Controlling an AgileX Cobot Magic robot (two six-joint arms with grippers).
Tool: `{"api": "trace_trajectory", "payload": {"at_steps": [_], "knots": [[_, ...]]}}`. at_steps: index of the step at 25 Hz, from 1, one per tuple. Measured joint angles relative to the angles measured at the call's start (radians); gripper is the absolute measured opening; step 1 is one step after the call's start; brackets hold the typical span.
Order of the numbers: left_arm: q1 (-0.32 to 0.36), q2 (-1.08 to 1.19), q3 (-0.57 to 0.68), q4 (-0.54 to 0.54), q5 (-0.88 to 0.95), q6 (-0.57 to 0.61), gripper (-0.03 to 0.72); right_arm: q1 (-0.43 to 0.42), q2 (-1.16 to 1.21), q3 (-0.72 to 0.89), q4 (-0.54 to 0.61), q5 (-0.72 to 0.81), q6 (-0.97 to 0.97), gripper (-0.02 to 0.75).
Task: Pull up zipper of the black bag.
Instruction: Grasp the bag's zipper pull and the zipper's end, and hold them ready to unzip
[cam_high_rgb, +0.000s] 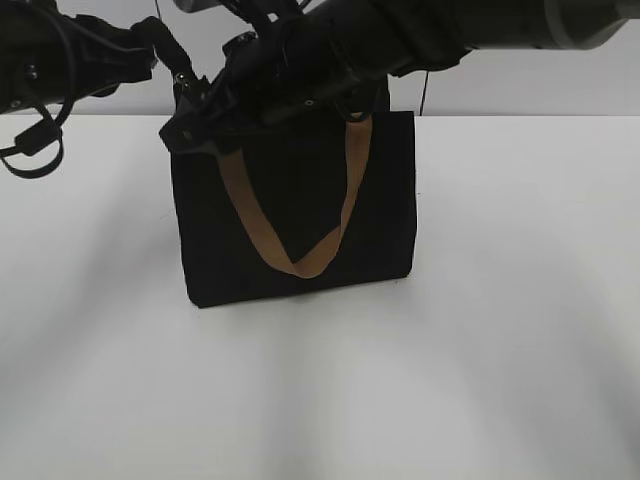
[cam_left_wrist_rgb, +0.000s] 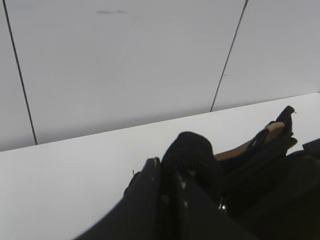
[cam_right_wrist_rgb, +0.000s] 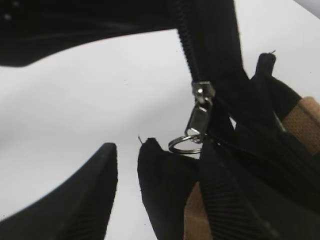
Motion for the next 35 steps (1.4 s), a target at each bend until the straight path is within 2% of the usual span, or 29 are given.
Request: {"api": "trace_trajectory", "payload": {"at_steps": [5, 14, 17, 19, 21, 28, 35], "knots": [[0.0, -0.028, 0.0, 0.0, 0.003, 0.0, 0.018, 0.0, 0.007, 0.0, 0.02, -0.024, 0.008, 0.354], [-0.001, -0.03, 0.0, 0.001, 0.014, 0.0, 0.018, 0.0, 0.011, 0.0, 0.073, -0.063, 0.011, 0.307], [-0.001, -0.03, 0.0, 0.001, 0.017, 0.0, 0.018, 0.0, 0.011, 0.0, 0.072, -0.069, 0.012, 0.173], [-0.001, -0.03, 0.0, 0.003, 0.022, 0.0, 0.018, 0.0, 0.011, 0.0, 0.067, -0.071, 0.015, 0.045], [-0.001, -0.03, 0.0, 0.005, 0.041, 0.0, 0.018, 0.0, 0.011, 0.0, 0.054, -0.072, 0.016, -0.006], [0.026, -0.03, 0.0, 0.012, 0.185, 0.0, 0.018, -0.012, 0.009, 0.0, -0.02, -0.047, 0.104, -0.015], [0.03, -0.03, 0.0, 0.017, 0.281, 0.0, 0.018, -0.038, -0.023, 0.0, -0.042, -0.004, 0.128, -0.015]]}}
